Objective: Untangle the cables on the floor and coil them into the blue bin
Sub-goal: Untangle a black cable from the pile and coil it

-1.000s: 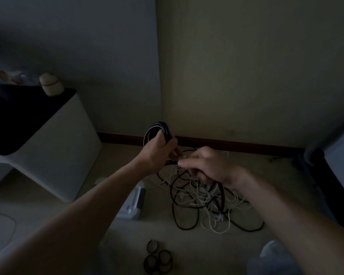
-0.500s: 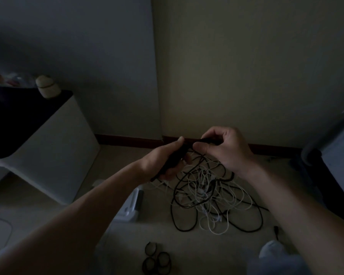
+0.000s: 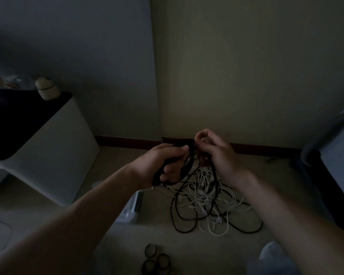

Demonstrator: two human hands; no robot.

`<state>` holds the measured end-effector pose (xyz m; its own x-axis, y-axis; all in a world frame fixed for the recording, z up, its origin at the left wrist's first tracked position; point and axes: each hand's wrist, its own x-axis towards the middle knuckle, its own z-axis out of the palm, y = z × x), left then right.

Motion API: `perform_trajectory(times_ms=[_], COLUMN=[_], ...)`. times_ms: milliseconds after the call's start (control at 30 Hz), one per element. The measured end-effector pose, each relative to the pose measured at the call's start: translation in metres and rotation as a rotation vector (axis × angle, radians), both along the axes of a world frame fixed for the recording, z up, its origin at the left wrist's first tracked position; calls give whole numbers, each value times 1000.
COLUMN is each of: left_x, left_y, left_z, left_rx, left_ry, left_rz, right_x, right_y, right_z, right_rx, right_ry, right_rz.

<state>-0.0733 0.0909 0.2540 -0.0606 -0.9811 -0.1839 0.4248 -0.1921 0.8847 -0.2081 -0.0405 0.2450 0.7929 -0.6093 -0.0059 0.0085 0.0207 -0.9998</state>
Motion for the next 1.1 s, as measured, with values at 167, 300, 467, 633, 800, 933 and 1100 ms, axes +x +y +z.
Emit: perform_trajectory(times_ms=[167, 300, 467, 633, 800, 933, 1100], left_x=[-2, 0, 4, 11, 18, 24, 26], left_y=[1, -2, -6, -4, -2, 1, 2], left_z=[5, 6, 6, 10, 12, 12, 11], left_rx=[-5, -37, -98, -77, -17, 11, 5], left_ry=[104, 333, 473, 465, 398, 404, 405], left_rz=[6, -57, 36, 261, 547, 586, 630], right_x=[2, 4, 9, 5, 4, 5, 6], right_y=[-1, 5, 13, 18, 36, 40, 49], right_z=[-3, -12, -27, -37, -40, -39, -36], right_rx=[75, 117, 216, -241, -459, -401, -426], right_ry=[-1, 9, -24, 198, 340, 337, 313], right_rz=[-25, -65, -101, 8, 200, 330, 401])
